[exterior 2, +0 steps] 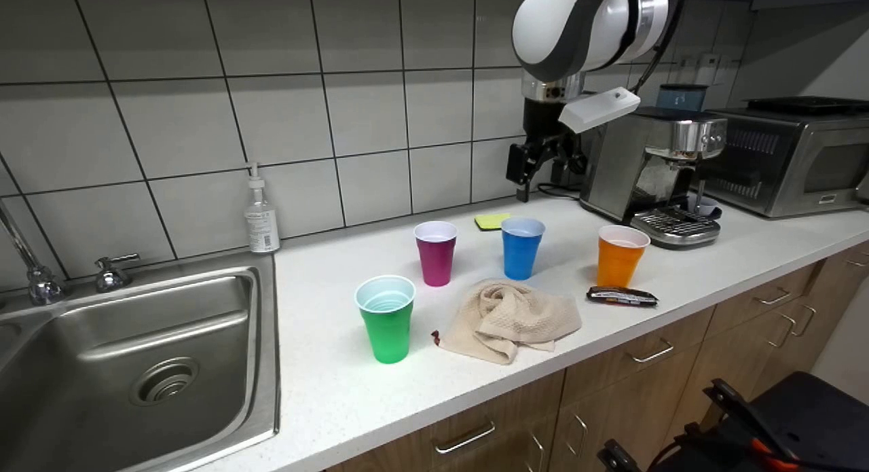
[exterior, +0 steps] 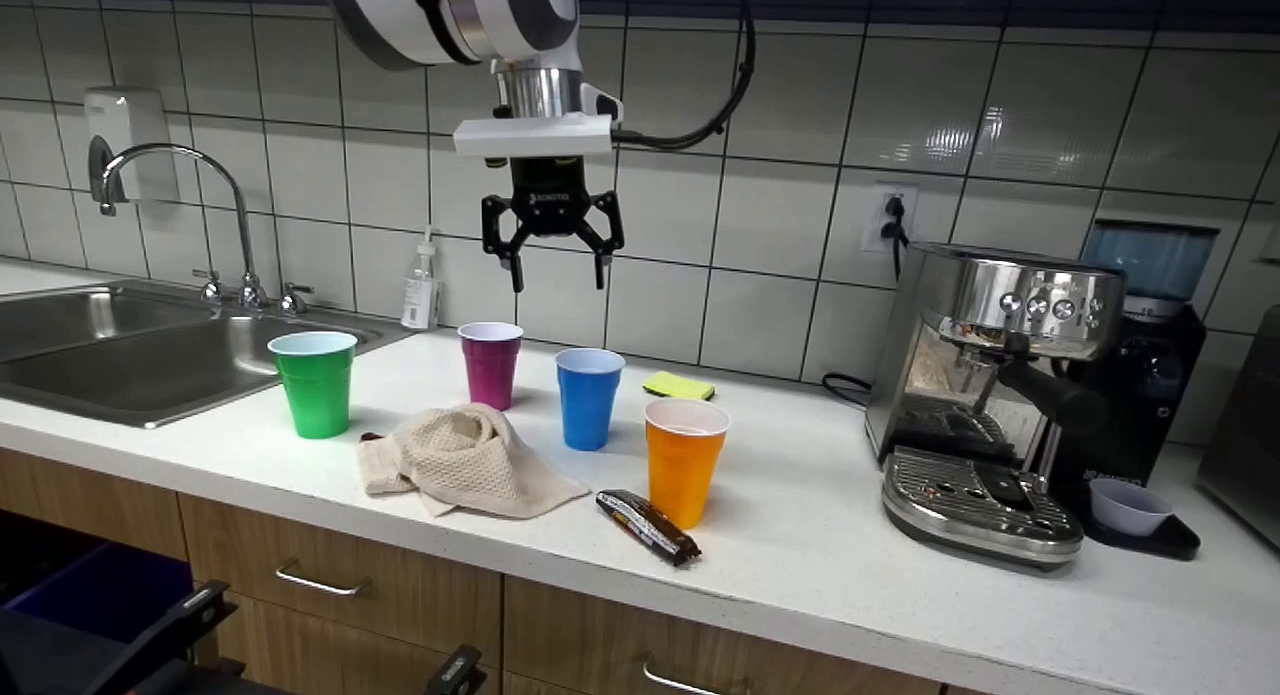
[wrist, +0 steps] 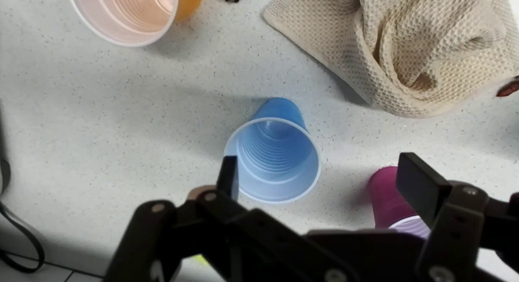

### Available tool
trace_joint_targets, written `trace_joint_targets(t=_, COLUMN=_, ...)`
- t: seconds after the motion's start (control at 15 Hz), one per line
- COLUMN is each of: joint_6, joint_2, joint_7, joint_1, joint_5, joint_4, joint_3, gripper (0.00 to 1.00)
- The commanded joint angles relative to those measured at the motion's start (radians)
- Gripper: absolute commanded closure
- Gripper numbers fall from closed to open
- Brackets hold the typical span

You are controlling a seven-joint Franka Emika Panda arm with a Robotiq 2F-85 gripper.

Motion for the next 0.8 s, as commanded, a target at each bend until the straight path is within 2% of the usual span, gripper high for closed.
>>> trace_joint_targets(t=0.0, joint_6=-0.017, joint_2=0.079, joint_7=0.018, joint_1=-0.004, joint_5=0.031, joint_4=0.075, joint_3=0.014, gripper=0.00)
trace_joint_targets(t=0.73, joint_6=-0.006, joint_2=0.231, joint_7=0.017, joint_1=-0.003, joint_5=0.052, joint_4=0.176, joint_3=0.033, gripper=0.00)
